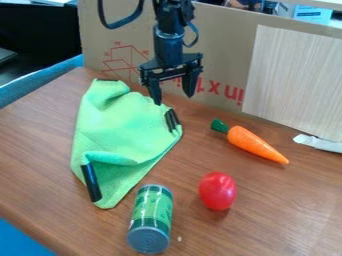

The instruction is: Move something

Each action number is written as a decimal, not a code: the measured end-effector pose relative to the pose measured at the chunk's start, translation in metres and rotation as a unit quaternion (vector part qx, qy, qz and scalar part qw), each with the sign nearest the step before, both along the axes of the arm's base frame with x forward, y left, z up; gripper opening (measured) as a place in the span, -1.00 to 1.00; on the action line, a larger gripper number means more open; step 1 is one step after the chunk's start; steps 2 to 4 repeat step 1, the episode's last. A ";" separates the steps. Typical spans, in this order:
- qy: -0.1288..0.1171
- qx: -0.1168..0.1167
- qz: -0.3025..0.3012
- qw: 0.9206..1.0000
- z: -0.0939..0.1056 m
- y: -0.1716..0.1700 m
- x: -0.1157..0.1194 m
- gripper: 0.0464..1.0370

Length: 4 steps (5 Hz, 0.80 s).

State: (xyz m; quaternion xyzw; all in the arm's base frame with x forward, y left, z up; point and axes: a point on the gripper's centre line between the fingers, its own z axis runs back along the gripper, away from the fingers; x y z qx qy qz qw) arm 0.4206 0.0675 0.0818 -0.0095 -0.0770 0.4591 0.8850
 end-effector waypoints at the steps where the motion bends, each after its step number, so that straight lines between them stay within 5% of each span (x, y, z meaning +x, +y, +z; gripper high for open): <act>1: -0.023 0.002 -0.012 1.000 0.026 0.008 -0.007 0.92; 4: -0.023 0.002 -0.012 1.000 0.026 0.008 -0.007 0.92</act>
